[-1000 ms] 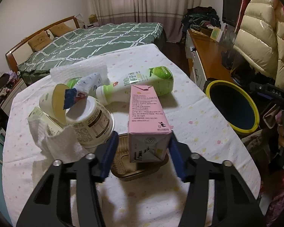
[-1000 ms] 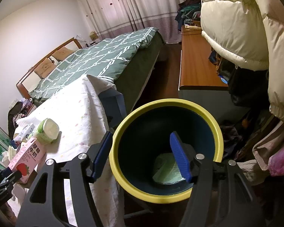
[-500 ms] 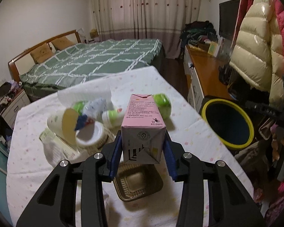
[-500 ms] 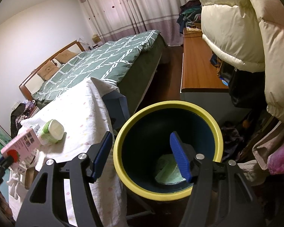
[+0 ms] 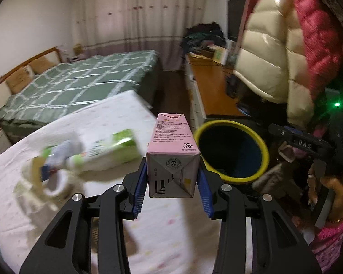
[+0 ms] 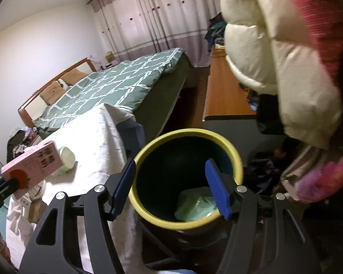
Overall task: Collect trash
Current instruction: 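Carry the pink carton over the bin and open the left gripper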
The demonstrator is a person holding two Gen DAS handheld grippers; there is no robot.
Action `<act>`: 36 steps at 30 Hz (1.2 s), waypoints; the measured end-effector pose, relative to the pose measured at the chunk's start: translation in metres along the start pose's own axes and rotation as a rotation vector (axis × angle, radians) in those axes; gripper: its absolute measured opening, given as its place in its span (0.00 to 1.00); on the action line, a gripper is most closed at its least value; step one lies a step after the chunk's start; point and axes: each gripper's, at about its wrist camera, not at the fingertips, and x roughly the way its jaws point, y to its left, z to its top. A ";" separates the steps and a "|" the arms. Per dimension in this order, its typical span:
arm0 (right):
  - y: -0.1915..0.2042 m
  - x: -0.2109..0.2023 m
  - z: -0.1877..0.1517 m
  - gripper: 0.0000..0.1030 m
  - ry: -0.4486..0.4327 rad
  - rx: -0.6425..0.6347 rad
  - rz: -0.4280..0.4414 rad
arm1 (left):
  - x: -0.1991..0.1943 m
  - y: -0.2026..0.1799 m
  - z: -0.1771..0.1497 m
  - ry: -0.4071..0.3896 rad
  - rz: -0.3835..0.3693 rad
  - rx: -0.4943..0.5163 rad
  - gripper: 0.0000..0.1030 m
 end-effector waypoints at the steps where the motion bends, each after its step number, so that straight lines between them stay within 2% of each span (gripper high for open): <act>1: -0.003 -0.004 -0.002 0.59 -0.006 0.001 -0.009 | 0.008 -0.011 0.004 0.011 -0.019 0.017 0.40; 10: -0.038 -0.033 -0.028 0.59 -0.023 0.024 -0.103 | 0.085 -0.091 0.027 0.126 -0.149 0.099 0.40; 16: -0.053 -0.036 -0.041 0.59 -0.008 0.052 -0.139 | 0.137 -0.116 0.035 0.182 -0.169 0.105 0.40; 20: -0.055 -0.036 -0.044 0.59 -0.003 0.062 -0.141 | 0.160 -0.122 0.042 0.162 -0.138 0.105 0.41; 21: -0.053 -0.036 -0.044 0.59 -0.002 0.063 -0.135 | 0.161 -0.121 0.043 0.161 -0.130 0.103 0.44; 22: -0.053 -0.036 -0.044 0.59 -0.001 0.061 -0.131 | 0.162 -0.120 0.043 0.162 -0.129 0.096 0.54; 24: -0.051 -0.038 -0.047 0.59 0.001 0.057 -0.123 | 0.153 -0.112 0.043 0.143 -0.126 0.071 0.65; 28: -0.045 -0.035 -0.049 0.59 0.007 0.060 -0.104 | 0.119 -0.090 0.040 0.112 -0.127 0.046 0.66; 30: -0.039 -0.033 -0.050 0.59 0.013 0.054 -0.094 | 0.090 -0.071 0.037 0.083 -0.131 0.016 0.67; 33: -0.026 -0.033 -0.052 0.59 0.019 0.031 -0.075 | 0.040 -0.040 0.031 0.025 -0.105 -0.015 0.74; 36: -0.006 -0.029 -0.053 0.59 0.029 -0.001 -0.048 | -0.020 0.004 0.017 -0.038 -0.052 -0.071 0.79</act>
